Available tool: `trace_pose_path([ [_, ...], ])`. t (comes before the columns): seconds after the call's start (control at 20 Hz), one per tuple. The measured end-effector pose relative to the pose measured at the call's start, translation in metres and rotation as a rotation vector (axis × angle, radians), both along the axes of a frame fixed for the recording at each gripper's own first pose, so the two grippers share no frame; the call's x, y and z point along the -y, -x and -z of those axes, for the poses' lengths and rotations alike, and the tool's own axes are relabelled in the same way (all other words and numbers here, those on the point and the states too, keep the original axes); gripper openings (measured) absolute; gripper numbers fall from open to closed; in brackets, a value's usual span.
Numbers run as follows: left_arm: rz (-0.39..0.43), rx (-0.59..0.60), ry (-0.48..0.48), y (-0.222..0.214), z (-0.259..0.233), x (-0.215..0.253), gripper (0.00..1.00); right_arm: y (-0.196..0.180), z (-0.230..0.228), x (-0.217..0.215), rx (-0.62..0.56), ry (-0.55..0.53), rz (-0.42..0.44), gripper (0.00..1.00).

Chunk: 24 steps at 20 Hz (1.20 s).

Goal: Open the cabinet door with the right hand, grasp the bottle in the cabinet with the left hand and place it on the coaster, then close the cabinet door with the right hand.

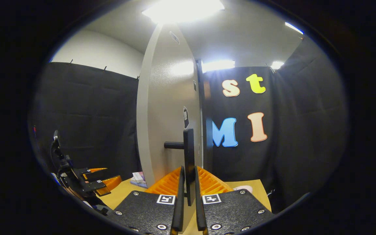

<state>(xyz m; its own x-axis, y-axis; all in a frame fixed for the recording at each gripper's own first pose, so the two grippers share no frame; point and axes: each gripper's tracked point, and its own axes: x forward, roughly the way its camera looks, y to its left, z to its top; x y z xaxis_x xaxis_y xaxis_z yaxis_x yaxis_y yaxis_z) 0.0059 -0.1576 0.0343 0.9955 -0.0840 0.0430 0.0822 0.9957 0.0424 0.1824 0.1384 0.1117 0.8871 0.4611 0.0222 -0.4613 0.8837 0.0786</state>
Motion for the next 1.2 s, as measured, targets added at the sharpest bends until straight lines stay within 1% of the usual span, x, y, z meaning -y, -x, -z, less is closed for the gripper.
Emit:
trace_pose_path([
  [0.05,-0.001,0.002,-0.008,-0.005,-0.003,0.000,0.87,0.001,0.001,-0.001,-0.006,-0.014,-0.009,0.16],
  [0.1,-0.001,0.007,-0.017,-0.012,-0.006,0.002,0.91,-0.001,0.003,0.000,-0.011,-0.018,-0.016,0.16],
  [0.15,0.000,0.013,-0.025,-0.019,-0.011,0.002,0.87,0.000,0.006,0.002,-0.017,-0.011,-0.019,0.16],
  [0.2,0.002,0.020,-0.034,-0.028,-0.013,0.002,0.87,0.002,0.012,0.004,-0.025,0.006,-0.008,0.16],
  [0.25,0.006,0.025,-0.041,-0.037,-0.017,0.003,0.87,0.002,0.018,0.008,-0.028,0.027,0.013,0.18],
  [0.3,0.014,0.031,-0.044,-0.048,-0.019,0.005,0.91,0.007,0.022,0.014,-0.032,0.043,0.044,0.22],
  [0.35,0.020,0.034,-0.039,-0.059,-0.023,0.007,0.92,0.008,0.026,0.021,-0.032,0.054,0.075,0.43],
  [0.4,0.029,0.035,-0.026,-0.070,-0.025,0.010,0.92,0.010,0.027,0.031,-0.025,0.059,0.107,0.58],
  [0.45,0.042,0.035,-0.010,-0.082,-0.027,0.015,0.92,0.015,0.026,0.041,-0.012,0.058,0.133,0.87],
  [0.5,0.053,0.036,0.005,-0.094,-0.029,0.018,0.92,0.019,0.027,0.050,0.000,0.051,0.165,0.94],
  [0.55,0.064,0.040,0.013,-0.106,-0.032,0.022,0.87,0.022,0.028,0.059,0.007,0.042,0.200,0.95],
  [0.6,0.071,0.043,0.015,-0.117,-0.035,0.024,0.92,0.025,0.030,0.067,0.008,0.035,0.238,0.95],
  [0.75,0.091,0.044,0.026,-0.155,-0.042,0.031,0.92,0.022,0.039,0.094,-0.021,0.022,0.357,0.95],
  [0.8,0.103,0.040,0.035,-0.166,-0.041,0.034,0.87,0.022,0.043,0.102,-0.040,0.019,0.389,0.95],
  [0.85,0.112,0.033,0.042,-0.178,-0.042,0.037,0.87,0.023,0.046,0.108,-0.054,0.016,0.419,0.94],
  [0.9,0.119,0.025,0.045,-0.193,-0.039,0.040,0.92,0.024,0.048,0.113,-0.065,0.014,0.449,0.95],
  [0.95,0.122,0.019,0.048,-0.206,-0.038,0.041,0.87,0.025,0.050,0.119,-0.073,0.015,0.479,0.95],
  [1.1,0.130,0.015,0.048,-0.248,-0.034,0.048,0.87,0.023,0.057,0.133,-0.091,0.023,0.556,0.95],
  [1.15,0.129,0.018,0.039,-0.260,-0.033,0.048,0.91,0.023,0.059,0.137,-0.098,0.026,0.581,0.95],
  [1.2,0.127,0.018,0.029,-0.273,-0.031,0.048,0.91,0.025,0.063,0.139,-0.105,0.029,0.603,0.95],
])
